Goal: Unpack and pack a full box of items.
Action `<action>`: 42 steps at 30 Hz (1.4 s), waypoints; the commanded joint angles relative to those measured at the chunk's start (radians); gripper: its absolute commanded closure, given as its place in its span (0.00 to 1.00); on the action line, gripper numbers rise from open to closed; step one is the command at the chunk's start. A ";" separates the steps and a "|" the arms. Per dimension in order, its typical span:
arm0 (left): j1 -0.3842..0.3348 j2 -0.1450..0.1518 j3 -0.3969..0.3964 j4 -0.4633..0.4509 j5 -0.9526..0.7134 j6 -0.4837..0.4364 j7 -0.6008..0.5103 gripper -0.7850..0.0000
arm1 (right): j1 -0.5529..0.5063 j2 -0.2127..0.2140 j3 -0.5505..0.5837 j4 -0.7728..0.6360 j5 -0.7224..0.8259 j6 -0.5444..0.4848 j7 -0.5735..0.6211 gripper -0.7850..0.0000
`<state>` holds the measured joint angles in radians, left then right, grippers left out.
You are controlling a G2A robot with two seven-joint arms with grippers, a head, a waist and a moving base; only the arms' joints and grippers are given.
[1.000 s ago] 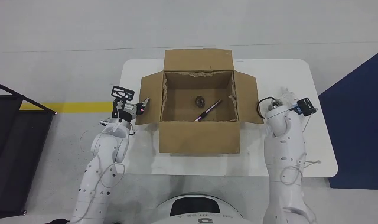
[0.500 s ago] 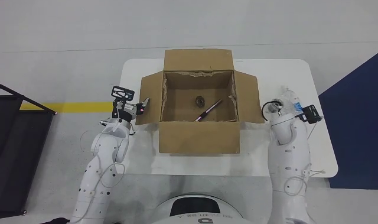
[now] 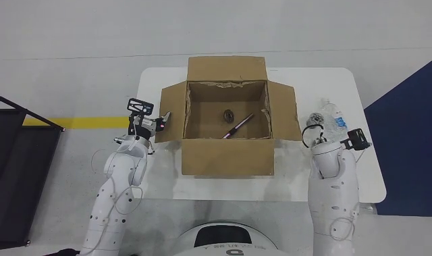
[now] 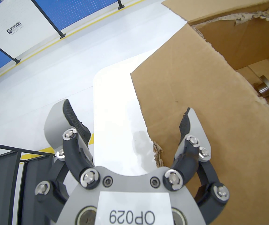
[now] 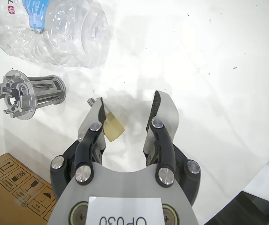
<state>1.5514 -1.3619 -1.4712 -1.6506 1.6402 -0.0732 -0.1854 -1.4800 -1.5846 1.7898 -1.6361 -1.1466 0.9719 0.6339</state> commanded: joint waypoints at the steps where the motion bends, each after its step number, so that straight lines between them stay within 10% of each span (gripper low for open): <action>1: 0.000 0.000 0.000 0.000 0.000 0.000 0.000 0.00 | 0.007 0.001 -0.001 0.008 0.006 -0.003 -0.002 0.00; 36: 0.000 0.000 0.000 0.000 0.000 0.000 0.000 0.00 | 0.090 0.005 -0.285 0.092 -0.200 -0.097 0.146 0.40; 42: 0.000 0.000 0.000 0.000 0.000 0.000 0.000 0.00 | 0.107 0.005 -0.296 0.115 -0.245 -0.063 0.186 0.68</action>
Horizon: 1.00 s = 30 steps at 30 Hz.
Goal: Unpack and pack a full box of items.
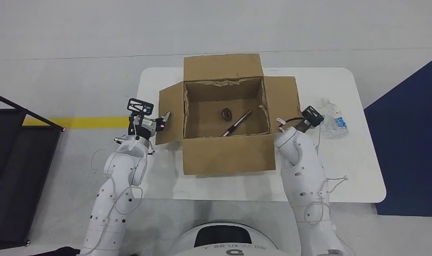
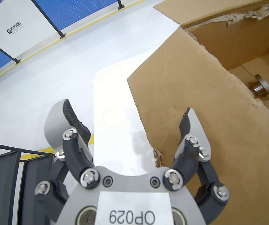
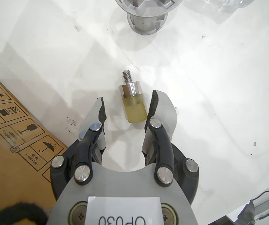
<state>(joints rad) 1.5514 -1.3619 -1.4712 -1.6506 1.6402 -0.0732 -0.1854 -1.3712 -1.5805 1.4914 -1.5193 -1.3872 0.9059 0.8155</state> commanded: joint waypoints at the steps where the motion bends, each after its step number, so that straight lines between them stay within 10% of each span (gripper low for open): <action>1: 0.000 0.000 0.000 0.000 0.000 0.000 0.000 0.00 | -0.006 0.001 0.007 -0.008 -0.006 0.009 0.011 0.73; 5: 0.000 0.000 0.000 0.000 0.000 0.000 0.000 0.00 | -0.034 0.004 0.037 -0.048 -0.006 0.026 0.026 1.00; 28: 0.000 0.000 0.000 0.000 0.000 0.000 0.000 0.00 | -0.145 0.008 0.192 -0.172 0.182 0.018 -0.098 1.00; 30: 0.000 0.000 0.000 0.000 0.000 0.000 0.000 0.00 | -0.132 0.009 0.203 -0.175 0.188 0.030 -0.099 0.57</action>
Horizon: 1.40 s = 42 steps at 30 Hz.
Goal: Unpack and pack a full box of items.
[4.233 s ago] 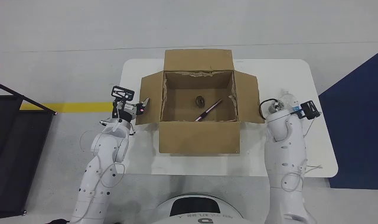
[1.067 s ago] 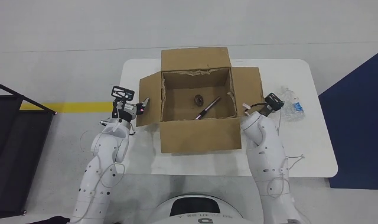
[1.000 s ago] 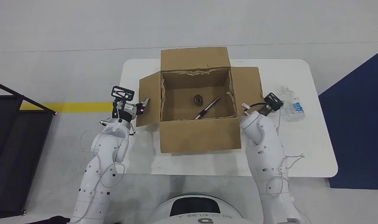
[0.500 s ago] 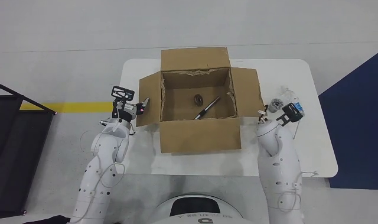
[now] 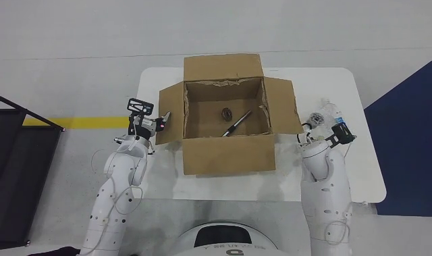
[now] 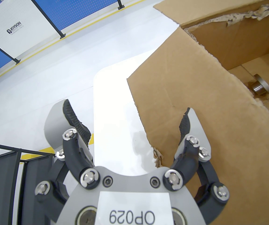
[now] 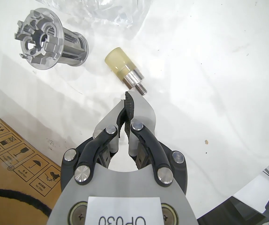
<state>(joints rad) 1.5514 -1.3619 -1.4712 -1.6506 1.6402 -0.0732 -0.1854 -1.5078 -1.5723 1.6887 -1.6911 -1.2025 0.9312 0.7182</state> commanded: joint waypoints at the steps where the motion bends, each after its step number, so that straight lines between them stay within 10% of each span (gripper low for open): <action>1: 0.000 0.000 0.000 0.000 0.000 0.000 0.000 0.00 | 0.007 0.000 0.012 -0.009 0.010 0.011 -0.007 0.56; 2: 0.000 0.000 0.000 0.000 0.000 0.000 0.000 0.00 | 0.010 0.000 0.023 -0.022 0.023 0.020 -0.012 0.51; 3: 0.000 0.000 0.000 0.000 0.000 0.000 0.000 0.00 | 0.010 0.000 0.034 -0.032 0.040 0.024 -0.016 0.16; 5: 0.000 0.000 0.000 0.000 0.000 0.000 0.000 0.00 | 0.004 0.001 0.066 -0.052 0.073 0.032 -0.030 0.00; 20: 0.000 0.000 0.000 0.000 0.000 0.000 0.000 0.00 | 0.108 0.027 0.171 0.141 0.016 0.071 -0.075 0.00; 42: 0.000 0.000 0.000 0.000 0.000 0.000 0.000 0.00 | 0.206 0.049 0.450 0.245 0.120 0.081 -0.196 0.35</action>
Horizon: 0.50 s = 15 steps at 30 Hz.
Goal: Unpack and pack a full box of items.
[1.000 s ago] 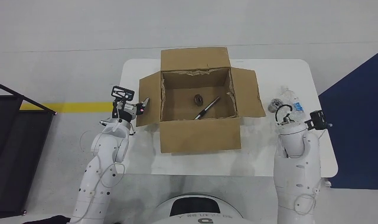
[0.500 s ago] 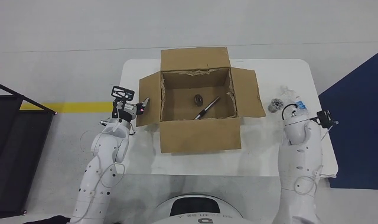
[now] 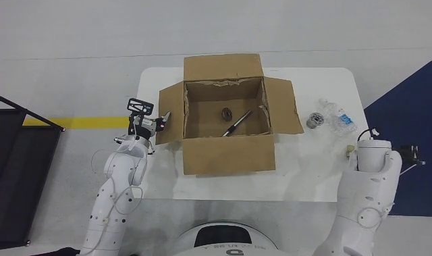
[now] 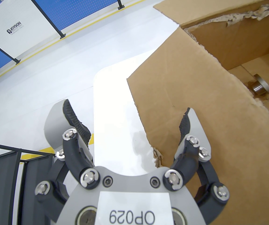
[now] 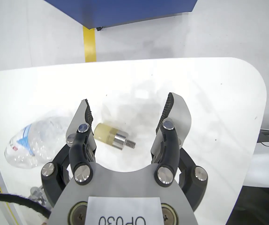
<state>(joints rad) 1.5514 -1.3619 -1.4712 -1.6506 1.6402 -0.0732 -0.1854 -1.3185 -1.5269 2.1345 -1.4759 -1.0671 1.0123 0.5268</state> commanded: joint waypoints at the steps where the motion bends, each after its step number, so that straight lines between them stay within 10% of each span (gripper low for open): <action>1: 0.000 0.000 0.000 0.000 0.000 0.000 0.000 0.00 | 0.040 0.007 0.007 0.056 -0.021 0.000 -0.002 0.36; 3: 0.000 0.000 0.000 0.000 0.000 0.000 0.000 0.00 | 0.077 0.016 0.005 0.106 -0.039 -0.013 0.006 0.49; 15: 0.000 0.000 0.000 0.000 0.000 0.000 0.000 0.00 | 0.092 0.035 -0.031 0.138 -0.072 -0.044 0.083 0.54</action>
<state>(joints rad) 1.5514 -1.3619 -1.4712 -1.6506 1.6402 -0.0732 -0.1854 -1.2116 -1.4919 2.1044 -1.3169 -1.1463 0.9725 0.5983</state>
